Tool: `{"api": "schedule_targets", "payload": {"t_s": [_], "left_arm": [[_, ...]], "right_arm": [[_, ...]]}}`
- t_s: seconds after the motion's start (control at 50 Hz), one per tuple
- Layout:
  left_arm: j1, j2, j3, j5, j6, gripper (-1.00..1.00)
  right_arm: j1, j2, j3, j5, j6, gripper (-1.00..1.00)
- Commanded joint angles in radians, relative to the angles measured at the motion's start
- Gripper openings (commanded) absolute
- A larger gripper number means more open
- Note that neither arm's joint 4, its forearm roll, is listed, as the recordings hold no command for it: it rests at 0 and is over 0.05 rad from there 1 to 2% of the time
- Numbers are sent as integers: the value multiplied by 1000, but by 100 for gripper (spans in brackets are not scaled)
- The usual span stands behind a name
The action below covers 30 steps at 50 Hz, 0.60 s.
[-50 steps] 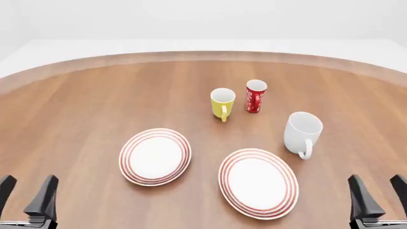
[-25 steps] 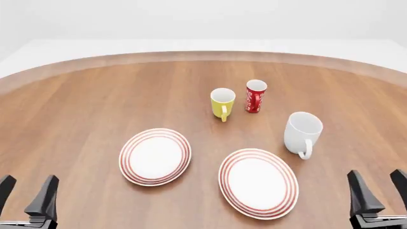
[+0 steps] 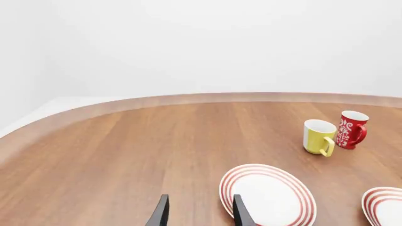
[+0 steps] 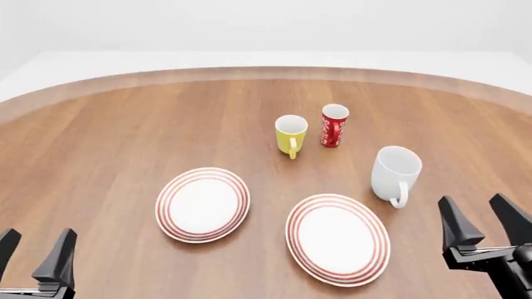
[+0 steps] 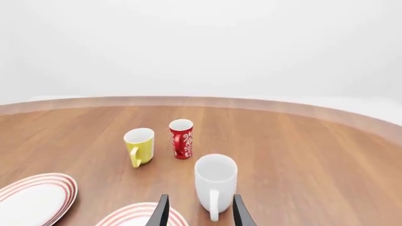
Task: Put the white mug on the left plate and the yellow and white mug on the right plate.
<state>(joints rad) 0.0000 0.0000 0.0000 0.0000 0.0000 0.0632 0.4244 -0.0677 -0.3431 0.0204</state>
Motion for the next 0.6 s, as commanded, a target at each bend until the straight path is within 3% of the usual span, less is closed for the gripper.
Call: {"api": "schedule_targets", "payload": {"t_s": [0.02, 0.6], "left_arm": [[0, 0, 0, 0, 0, 100], [0, 0, 0, 0, 0, 100]], "right_arm": [[-3, 177, -14, -146, 13, 100], [-14, 687, -22, -550, 38, 100]]}}
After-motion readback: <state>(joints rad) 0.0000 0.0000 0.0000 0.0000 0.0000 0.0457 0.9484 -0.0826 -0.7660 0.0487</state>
